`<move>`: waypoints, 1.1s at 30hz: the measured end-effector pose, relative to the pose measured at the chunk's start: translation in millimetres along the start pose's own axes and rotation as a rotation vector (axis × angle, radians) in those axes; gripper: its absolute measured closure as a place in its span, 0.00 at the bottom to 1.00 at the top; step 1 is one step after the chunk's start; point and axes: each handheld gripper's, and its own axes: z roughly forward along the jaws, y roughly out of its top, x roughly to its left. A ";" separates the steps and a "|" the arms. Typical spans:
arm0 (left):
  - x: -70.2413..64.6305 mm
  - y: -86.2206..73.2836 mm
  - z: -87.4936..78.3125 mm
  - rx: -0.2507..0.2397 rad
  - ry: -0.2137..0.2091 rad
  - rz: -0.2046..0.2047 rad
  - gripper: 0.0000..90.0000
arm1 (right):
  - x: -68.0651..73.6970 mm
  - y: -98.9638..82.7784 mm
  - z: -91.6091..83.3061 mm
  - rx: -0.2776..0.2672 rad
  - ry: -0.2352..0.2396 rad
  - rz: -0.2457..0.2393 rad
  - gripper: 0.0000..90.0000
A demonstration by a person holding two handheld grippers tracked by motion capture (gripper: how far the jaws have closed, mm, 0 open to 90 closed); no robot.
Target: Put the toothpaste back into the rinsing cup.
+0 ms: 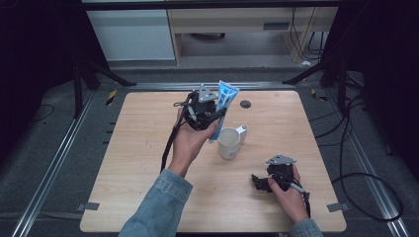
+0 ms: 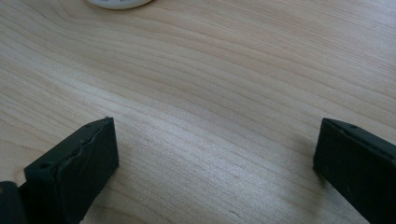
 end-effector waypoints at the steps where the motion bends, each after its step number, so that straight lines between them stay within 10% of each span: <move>1: -0.2 0.0 0.0 -0.006 0.003 -0.001 0.81 | 0.0 0.0 0.0 0.000 0.000 0.000 0.00; 33: -2.9 -17.4 1.4 -0.209 0.081 -0.048 0.81 | 0.1 -0.1 -0.1 0.001 0.000 0.001 0.00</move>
